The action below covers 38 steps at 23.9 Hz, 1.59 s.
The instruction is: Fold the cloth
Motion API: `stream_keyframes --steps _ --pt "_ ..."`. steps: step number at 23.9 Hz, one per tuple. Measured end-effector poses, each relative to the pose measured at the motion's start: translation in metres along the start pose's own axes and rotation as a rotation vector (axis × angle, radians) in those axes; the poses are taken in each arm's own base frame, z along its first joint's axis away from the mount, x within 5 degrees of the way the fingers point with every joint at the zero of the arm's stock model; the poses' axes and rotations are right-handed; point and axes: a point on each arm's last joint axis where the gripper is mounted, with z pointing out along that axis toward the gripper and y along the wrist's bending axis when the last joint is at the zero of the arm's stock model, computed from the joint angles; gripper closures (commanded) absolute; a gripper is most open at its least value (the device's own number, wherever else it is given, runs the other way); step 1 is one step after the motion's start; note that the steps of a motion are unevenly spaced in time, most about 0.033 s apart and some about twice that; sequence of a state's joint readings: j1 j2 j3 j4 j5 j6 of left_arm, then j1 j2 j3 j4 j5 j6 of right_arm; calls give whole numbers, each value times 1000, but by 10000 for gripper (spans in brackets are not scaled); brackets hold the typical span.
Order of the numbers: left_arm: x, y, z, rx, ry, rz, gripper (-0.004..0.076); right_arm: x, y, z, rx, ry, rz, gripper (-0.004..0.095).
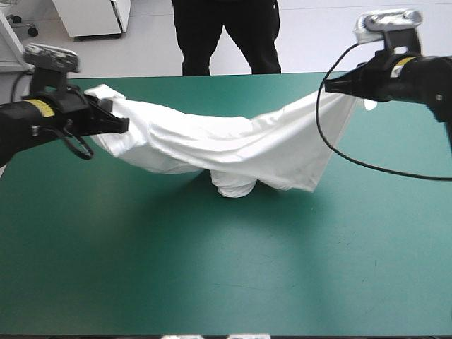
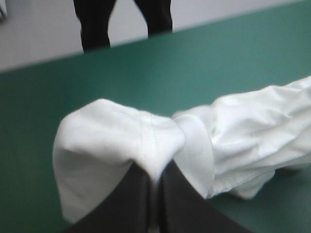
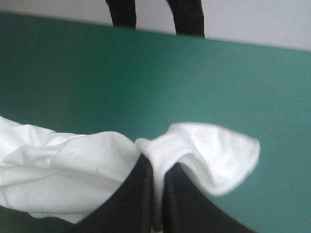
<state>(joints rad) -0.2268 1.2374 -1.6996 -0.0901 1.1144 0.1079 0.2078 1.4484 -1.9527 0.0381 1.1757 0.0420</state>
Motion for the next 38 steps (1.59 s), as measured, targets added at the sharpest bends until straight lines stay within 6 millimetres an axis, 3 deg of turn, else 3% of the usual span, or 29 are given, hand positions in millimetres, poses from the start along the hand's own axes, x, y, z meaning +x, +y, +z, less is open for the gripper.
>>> stream_keyframes --steps 6,10,11,15,20,23,26,28,30,34,35,38 --pt "-30 -7 -110 -24 -393 25 733 -19 6 -122 -25 -357 -11 925" --pt "-34 -12 -167 -24 -570 36 733 -11 9 -191 -52 -548 -14 925" --pt "-32 -16 -190 -10 -644 38 733 -4 10 -216 -61 -608 -16 925" --pt "-28 -21 -226 9 -764 48 733 12 10 -254 -67 -705 -20 925" --pt "-24 -25 -236 37 -780 55 733 19 11 -272 -73 -764 -21 925" --pt "-27 -23 -212 43 -679 51 733 7 11 -249 -69 -713 -19 925" --pt "-33 -18 -159 53 -501 36 733 -13 10 -195 -60 -570 -14 925" --pt "-35 -13 -106 60 -343 20 733 -25 9 -149 -51 -445 -10 925" --pt "-31 -8 -34 67 -148 -2 733 -34 7 -86 -43 -291 -5 925" --pt "-18 2 64 54 73 -21 733 -37 4 15 -30 -81 -11 925" --pt "-14 6 97 35 133 -24 733 -34 2 52 -26 -9 -18 925" --pt "-5 12 145 9 204 -22 733 -24 0 107 -22 96 -38 925"
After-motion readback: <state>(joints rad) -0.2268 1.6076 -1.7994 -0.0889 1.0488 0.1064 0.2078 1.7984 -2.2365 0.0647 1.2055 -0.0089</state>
